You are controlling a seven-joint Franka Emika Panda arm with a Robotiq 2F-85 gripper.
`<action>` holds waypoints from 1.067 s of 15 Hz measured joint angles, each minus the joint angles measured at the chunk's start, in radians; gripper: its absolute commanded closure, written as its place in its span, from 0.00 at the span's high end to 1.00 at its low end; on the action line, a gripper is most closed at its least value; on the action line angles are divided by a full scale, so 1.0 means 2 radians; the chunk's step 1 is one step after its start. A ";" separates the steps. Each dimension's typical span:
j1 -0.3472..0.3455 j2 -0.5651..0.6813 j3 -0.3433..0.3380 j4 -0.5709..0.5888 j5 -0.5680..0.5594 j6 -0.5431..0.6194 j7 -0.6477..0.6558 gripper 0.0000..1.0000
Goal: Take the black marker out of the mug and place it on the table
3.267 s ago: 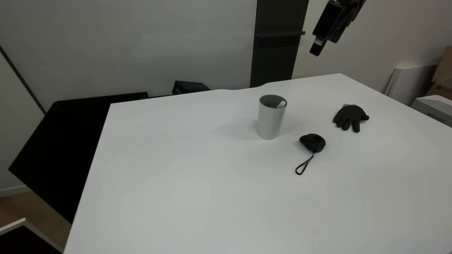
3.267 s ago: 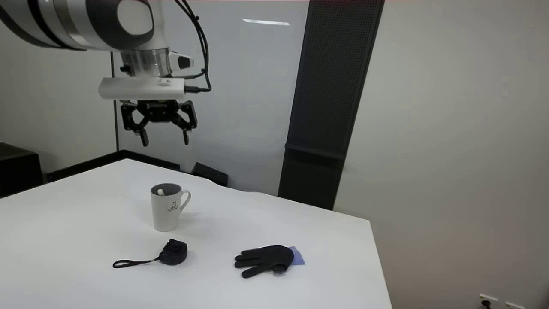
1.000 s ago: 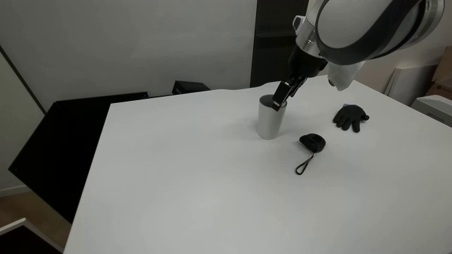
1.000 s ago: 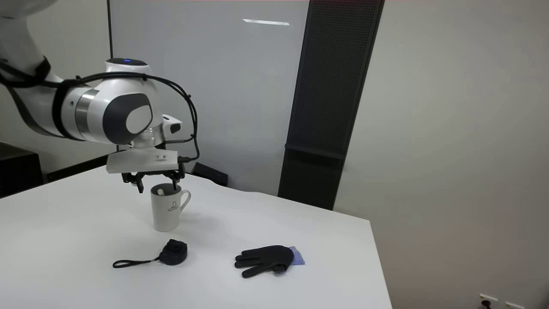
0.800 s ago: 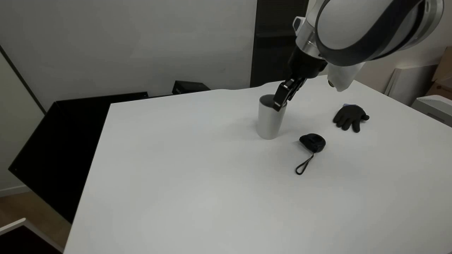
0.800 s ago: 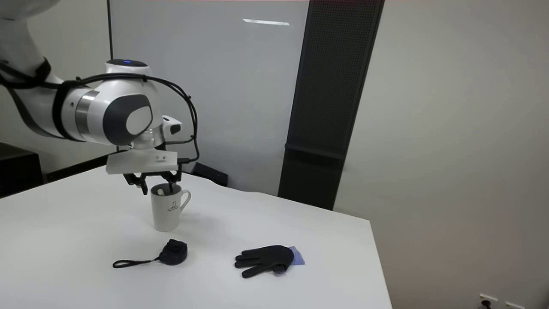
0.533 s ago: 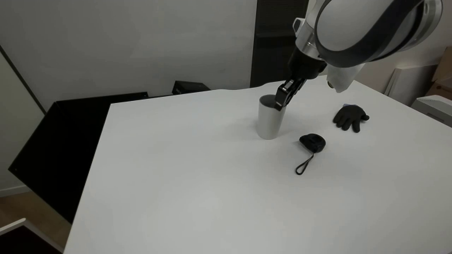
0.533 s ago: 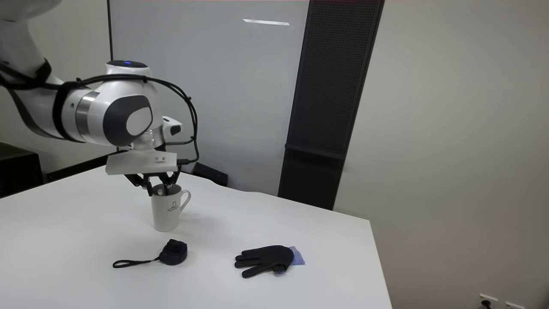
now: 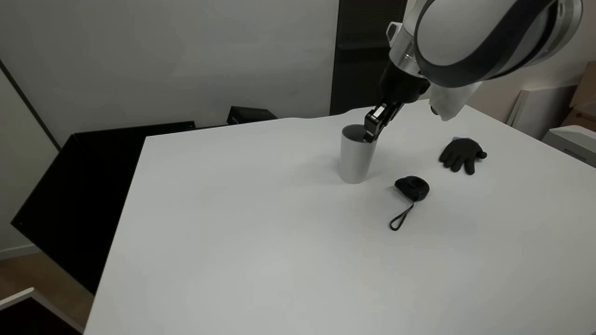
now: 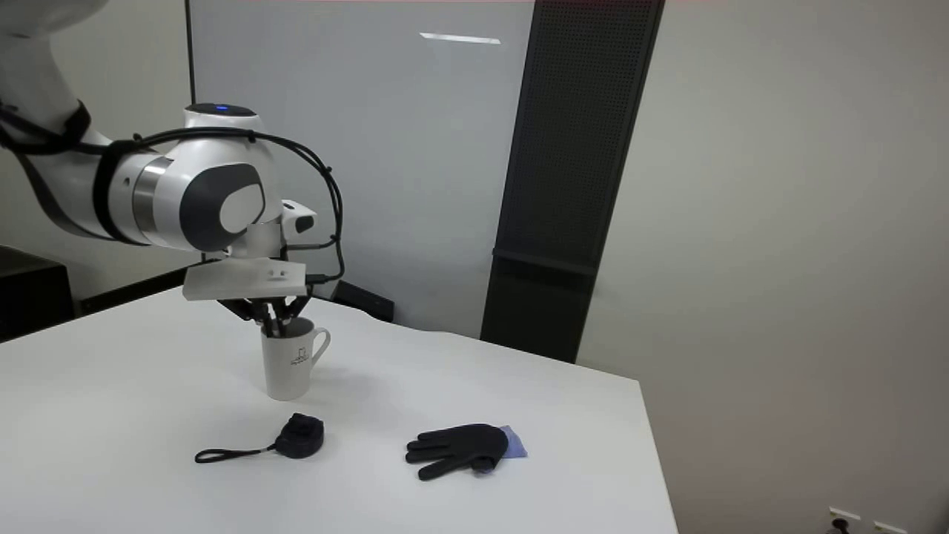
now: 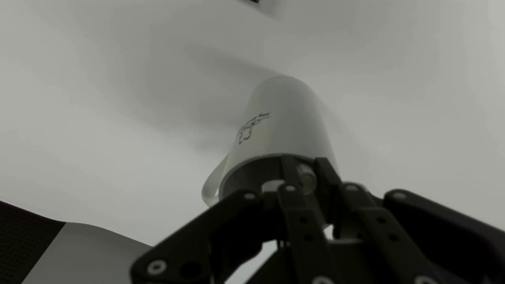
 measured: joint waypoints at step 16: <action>0.002 -0.056 -0.012 0.130 -0.003 -0.244 0.047 0.07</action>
